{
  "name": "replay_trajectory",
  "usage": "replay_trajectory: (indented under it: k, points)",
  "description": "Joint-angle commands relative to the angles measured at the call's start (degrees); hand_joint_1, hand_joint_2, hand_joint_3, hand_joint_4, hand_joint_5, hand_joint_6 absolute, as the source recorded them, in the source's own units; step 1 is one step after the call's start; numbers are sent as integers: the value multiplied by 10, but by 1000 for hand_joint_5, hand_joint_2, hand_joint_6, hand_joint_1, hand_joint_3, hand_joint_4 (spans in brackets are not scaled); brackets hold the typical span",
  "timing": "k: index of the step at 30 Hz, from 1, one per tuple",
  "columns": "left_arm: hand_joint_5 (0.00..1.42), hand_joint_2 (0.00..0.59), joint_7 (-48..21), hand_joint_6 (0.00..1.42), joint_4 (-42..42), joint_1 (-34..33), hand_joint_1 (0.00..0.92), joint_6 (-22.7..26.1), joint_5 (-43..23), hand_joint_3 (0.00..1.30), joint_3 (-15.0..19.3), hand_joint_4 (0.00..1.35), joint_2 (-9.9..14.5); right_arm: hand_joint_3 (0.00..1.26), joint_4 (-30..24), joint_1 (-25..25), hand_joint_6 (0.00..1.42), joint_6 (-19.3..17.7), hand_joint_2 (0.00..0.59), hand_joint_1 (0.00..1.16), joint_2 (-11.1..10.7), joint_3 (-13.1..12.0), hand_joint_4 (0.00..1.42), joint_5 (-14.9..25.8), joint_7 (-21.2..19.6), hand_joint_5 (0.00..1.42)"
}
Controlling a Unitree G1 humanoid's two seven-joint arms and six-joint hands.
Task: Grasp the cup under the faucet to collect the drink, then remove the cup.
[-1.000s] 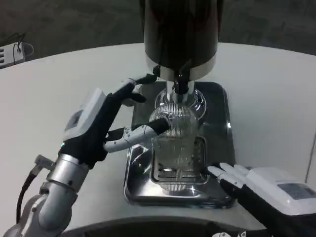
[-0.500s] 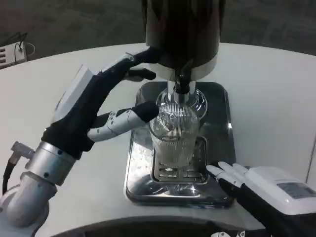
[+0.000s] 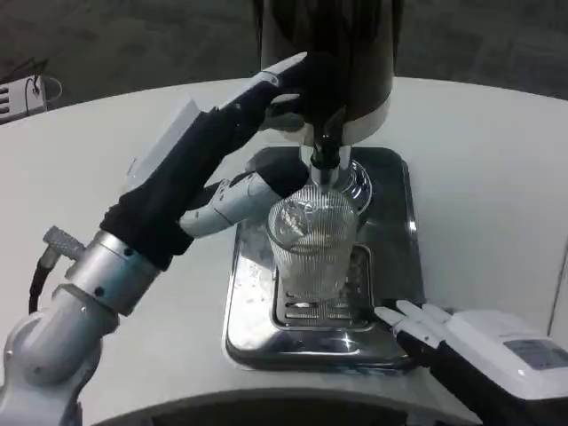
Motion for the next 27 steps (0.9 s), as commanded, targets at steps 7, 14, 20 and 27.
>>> replay_trajectory:
  k: [7, 14, 20, 27]
  points:
    - [184, 47, -53, 257, -5, -37, 12, 54, -10, 115, -14, 47, -14, 63, -25, 26, 0, -2, 447, 508, -2, -14, 0, 12, -9, 0]
    - [147, 51, -81, 227, -5, -40, 0, 78, -5, 74, -25, 4, -16, 63, -32, 32, 0, 1, 447, 508, 0, -17, 0, 12, -8, 0]
    - [95, 51, -102, 178, -8, -36, 0, 91, 5, 22, -35, 0, -9, 63, -37, 38, 0, 4, 447, 508, 2, -18, 0, 12, -6, 0]
    - [51, 44, -112, 126, 0, -34, 0, 92, 25, 0, -44, 0, -1, 64, -37, 37, 0, 8, 453, 501, 3, -16, 0, 13, -4, 0]
